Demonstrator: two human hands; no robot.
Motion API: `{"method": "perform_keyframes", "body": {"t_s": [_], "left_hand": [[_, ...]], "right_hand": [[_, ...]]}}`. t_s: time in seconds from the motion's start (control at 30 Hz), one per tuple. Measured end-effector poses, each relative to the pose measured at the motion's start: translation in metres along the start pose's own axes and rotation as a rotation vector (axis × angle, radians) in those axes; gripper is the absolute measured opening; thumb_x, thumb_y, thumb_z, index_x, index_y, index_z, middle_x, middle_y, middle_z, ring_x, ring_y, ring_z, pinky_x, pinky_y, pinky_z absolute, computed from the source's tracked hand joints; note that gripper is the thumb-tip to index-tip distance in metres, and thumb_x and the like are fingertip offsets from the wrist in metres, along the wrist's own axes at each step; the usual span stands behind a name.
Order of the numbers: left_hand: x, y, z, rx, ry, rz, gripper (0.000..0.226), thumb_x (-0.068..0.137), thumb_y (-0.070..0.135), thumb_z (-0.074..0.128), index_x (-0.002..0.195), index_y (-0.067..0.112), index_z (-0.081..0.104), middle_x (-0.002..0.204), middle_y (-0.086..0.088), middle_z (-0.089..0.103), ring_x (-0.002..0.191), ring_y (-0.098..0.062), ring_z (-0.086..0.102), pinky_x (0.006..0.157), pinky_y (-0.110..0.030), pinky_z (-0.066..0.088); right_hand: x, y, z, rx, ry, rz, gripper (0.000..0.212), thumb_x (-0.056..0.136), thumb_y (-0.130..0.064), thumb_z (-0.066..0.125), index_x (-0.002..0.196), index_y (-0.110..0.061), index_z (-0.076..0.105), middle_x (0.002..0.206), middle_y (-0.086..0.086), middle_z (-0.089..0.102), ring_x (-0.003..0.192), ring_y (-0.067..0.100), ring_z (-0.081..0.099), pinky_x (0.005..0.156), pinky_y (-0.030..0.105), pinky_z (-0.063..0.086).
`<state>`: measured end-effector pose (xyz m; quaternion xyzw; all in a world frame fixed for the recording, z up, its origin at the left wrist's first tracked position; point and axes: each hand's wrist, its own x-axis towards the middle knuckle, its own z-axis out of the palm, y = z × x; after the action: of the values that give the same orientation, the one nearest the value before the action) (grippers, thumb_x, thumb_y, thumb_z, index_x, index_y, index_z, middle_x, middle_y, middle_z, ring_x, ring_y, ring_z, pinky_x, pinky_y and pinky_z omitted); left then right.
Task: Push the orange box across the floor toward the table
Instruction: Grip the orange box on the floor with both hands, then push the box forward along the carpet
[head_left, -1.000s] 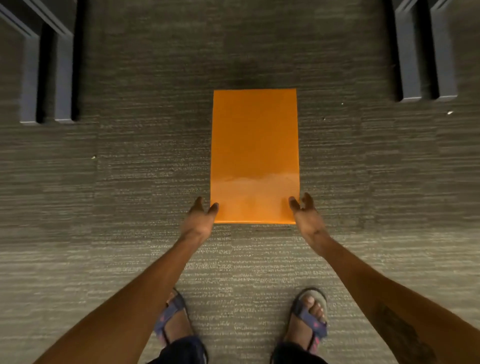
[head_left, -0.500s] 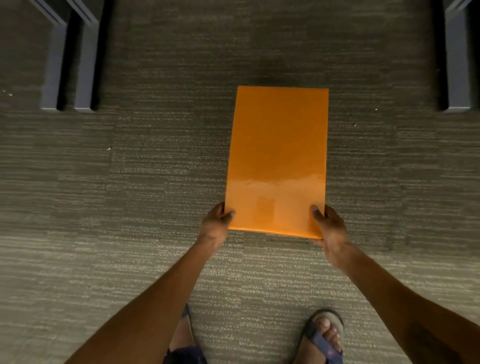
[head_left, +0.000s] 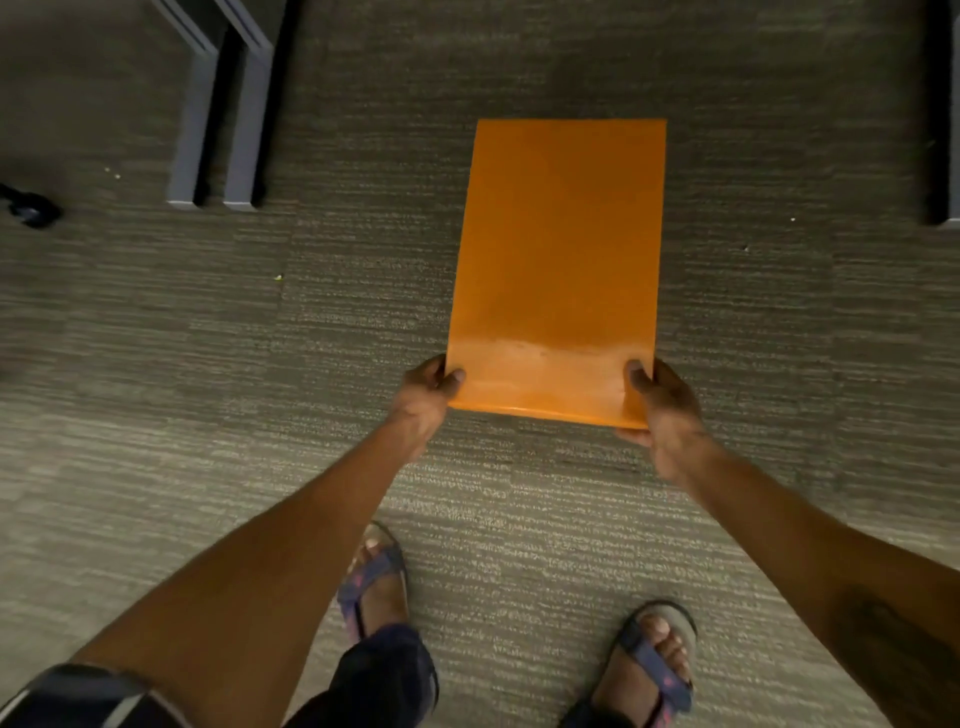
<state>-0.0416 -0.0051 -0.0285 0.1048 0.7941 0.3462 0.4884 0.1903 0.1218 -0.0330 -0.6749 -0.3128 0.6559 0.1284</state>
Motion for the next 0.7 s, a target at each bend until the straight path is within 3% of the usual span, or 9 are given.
{"method": "perform_keyframes", "body": {"t_s": [0.03, 0.1, 0.17, 0.23, 0.37, 0.5, 0.6, 0.7], "left_hand": [[0.001, 0.005, -0.003, 0.026, 0.014, 0.009, 0.036, 0.100, 0.017, 0.057, 0.135, 0.010, 0.059, 0.124, -0.006, 0.066, 0.121, -0.027, 0.060, 0.110, -0.048, 0.046], [0.007, 0.011, -0.010, 0.079, 0.042, 0.024, 0.036, 0.101, 0.019, 0.055, 0.135, 0.009, 0.059, 0.128, -0.013, 0.066, 0.117, -0.028, 0.061, 0.104, -0.044, 0.048], [0.017, 0.014, -0.018, 0.099, 0.034, 0.052, 0.037, 0.101, 0.020, 0.054, 0.137, 0.010, 0.059, 0.126, -0.015, 0.066, 0.109, -0.026, 0.062, 0.098, -0.040, 0.050], [0.030, 0.017, -0.026, 0.091, 0.016, 0.064, 0.037, 0.102, 0.021, 0.053, 0.138, 0.013, 0.058, 0.120, -0.007, 0.066, 0.104, -0.020, 0.059, 0.096, -0.040, 0.051], [0.053, 0.023, -0.051, 0.097, -0.025, 0.101, 0.029, 0.101, 0.025, 0.053, 0.128, 0.021, 0.064, 0.118, -0.002, 0.065, 0.114, -0.025, 0.060, 0.107, -0.051, 0.048], [0.090, 0.028, -0.080, 0.135, -0.066, 0.157, 0.016, 0.101, 0.031, 0.052, 0.105, 0.039, 0.065, 0.119, -0.009, 0.066, 0.119, -0.038, 0.061, 0.104, -0.060, 0.045], [0.117, 0.041, -0.091, 0.129, -0.042, 0.169, 0.025, 0.101, 0.032, 0.052, 0.122, 0.026, 0.065, 0.113, -0.007, 0.062, 0.104, -0.028, 0.058, 0.101, -0.062, 0.046], [0.142, 0.054, -0.099, 0.137, -0.029, 0.147, 0.042, 0.103, 0.030, 0.049, 0.141, 0.013, 0.053, 0.118, -0.003, 0.056, 0.112, -0.027, 0.056, 0.104, -0.052, 0.049]], "right_hand": [[0.002, -0.004, 0.005, -0.006, 0.000, -0.010, 0.029, 0.098, -0.038, 0.057, 0.126, -0.035, 0.057, 0.102, -0.013, 0.058, 0.101, 0.019, 0.054, 0.092, 0.051, 0.053], [0.004, -0.011, 0.016, -0.019, 0.006, -0.033, 0.039, 0.099, -0.038, 0.055, 0.137, -0.031, 0.052, 0.121, -0.010, 0.059, 0.102, 0.017, 0.052, 0.092, 0.048, 0.053], [0.009, -0.015, 0.028, -0.024, 0.003, -0.060, 0.042, 0.100, -0.038, 0.054, 0.141, -0.031, 0.050, 0.138, -0.006, 0.053, 0.109, 0.017, 0.051, 0.097, 0.050, 0.050], [0.015, -0.019, 0.039, -0.026, -0.013, -0.083, 0.039, 0.100, -0.039, 0.052, 0.139, -0.034, 0.051, 0.141, -0.006, 0.051, 0.115, 0.018, 0.051, 0.100, 0.053, 0.048], [0.029, -0.030, 0.071, -0.015, -0.005, -0.110, 0.030, 0.101, -0.038, 0.053, 0.129, -0.033, 0.059, 0.124, -0.008, 0.060, 0.111, 0.020, 0.055, 0.096, 0.051, 0.049], [0.050, -0.049, 0.108, -0.018, 0.034, -0.140, 0.033, 0.100, -0.038, 0.055, 0.131, -0.029, 0.059, 0.113, -0.008, 0.056, 0.104, 0.020, 0.054, 0.096, 0.053, 0.050], [0.067, -0.064, 0.133, -0.042, 0.048, -0.145, 0.036, 0.099, -0.039, 0.055, 0.134, -0.028, 0.058, 0.112, -0.007, 0.054, 0.103, 0.020, 0.051, 0.097, 0.056, 0.049], [0.079, -0.078, 0.155, -0.037, 0.053, -0.155, 0.034, 0.101, -0.037, 0.053, 0.132, -0.025, 0.058, 0.105, -0.006, 0.053, 0.098, 0.020, 0.050, 0.094, 0.055, 0.051]]}}
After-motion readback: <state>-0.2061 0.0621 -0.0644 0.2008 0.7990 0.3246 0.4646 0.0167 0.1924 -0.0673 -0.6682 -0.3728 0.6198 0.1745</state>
